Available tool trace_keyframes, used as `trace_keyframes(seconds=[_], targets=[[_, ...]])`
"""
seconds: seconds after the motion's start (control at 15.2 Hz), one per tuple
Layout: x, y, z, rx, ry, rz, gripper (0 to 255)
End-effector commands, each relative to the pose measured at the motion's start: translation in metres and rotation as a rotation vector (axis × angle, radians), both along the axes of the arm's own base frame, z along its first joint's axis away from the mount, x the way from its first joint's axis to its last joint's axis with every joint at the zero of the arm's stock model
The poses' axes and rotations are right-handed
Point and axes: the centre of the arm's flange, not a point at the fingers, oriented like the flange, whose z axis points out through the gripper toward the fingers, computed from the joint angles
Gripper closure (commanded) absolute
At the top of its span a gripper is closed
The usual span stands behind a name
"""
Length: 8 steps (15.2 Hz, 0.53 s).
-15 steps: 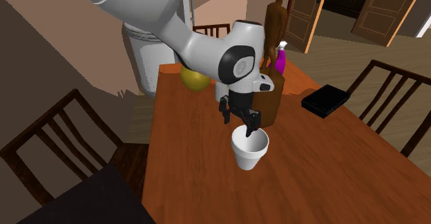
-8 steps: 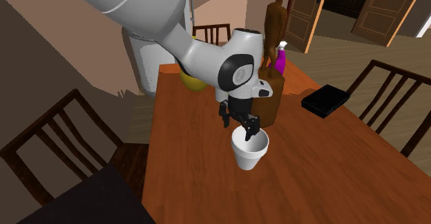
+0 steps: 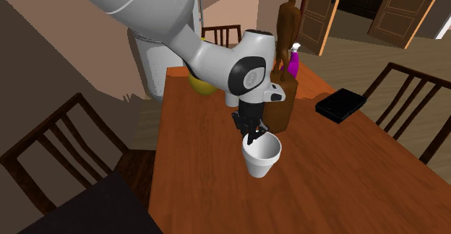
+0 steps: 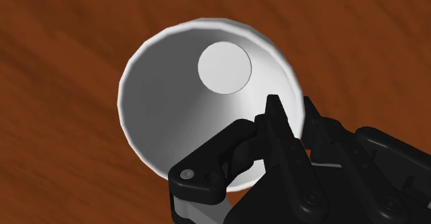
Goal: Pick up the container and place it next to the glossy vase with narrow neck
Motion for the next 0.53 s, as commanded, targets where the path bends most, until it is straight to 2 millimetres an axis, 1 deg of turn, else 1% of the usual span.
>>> trace_keyframes(seconds=[0.0, 0.33, 0.46], targets=[[0.000, 0.000, 0.000, 0.000, 0.000, 0.000, 255], [0.000, 0.000, 0.000, 0.000, 0.000, 0.000, 255], [0.000, 0.000, 0.010, 0.000, 0.000, 0.000, 255]])
